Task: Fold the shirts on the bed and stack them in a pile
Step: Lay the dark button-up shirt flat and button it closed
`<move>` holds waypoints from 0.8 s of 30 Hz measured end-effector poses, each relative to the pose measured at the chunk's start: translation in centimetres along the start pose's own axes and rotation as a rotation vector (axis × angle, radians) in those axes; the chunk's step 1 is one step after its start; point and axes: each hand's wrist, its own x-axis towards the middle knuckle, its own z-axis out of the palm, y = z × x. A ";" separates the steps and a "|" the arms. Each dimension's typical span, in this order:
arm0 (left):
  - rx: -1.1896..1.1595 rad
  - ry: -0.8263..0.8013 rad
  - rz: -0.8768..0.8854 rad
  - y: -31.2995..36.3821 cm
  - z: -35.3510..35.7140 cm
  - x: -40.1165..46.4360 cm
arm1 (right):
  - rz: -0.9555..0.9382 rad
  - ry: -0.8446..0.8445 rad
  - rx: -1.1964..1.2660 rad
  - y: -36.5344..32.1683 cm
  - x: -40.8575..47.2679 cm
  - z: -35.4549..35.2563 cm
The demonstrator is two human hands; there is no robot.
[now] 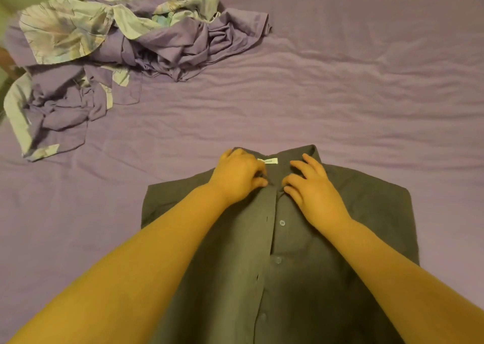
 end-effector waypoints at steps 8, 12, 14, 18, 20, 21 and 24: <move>0.159 0.063 -0.236 2.6 4.5 -1.3 | 0.079 -0.010 -0.076 -0.6 -4.5 0.1; -0.011 0.321 -0.141 5.4 6.8 -6.5 | 0.146 -0.058 -0.196 -1.8 -11.7 -0.2; -0.089 0.329 -0.090 7.6 8.2 -10.0 | 0.158 -0.120 -0.205 -2.7 -15.4 0.2; 0.014 0.044 0.027 10.1 12.1 -14.2 | 0.173 -0.292 -0.244 -2.7 -20.6 1.9; 0.116 -0.057 0.003 9.9 13.3 -14.4 | 0.176 -0.342 -0.263 -2.2 -21.7 2.4; 0.134 -0.089 -0.018 10.0 13.3 -14.4 | 0.171 -0.355 -0.263 -2.2 -22.0 2.2; 0.189 -0.144 -0.098 10.9 12.4 -14.2 | 0.166 -0.392 -0.280 -2.3 -23.4 1.3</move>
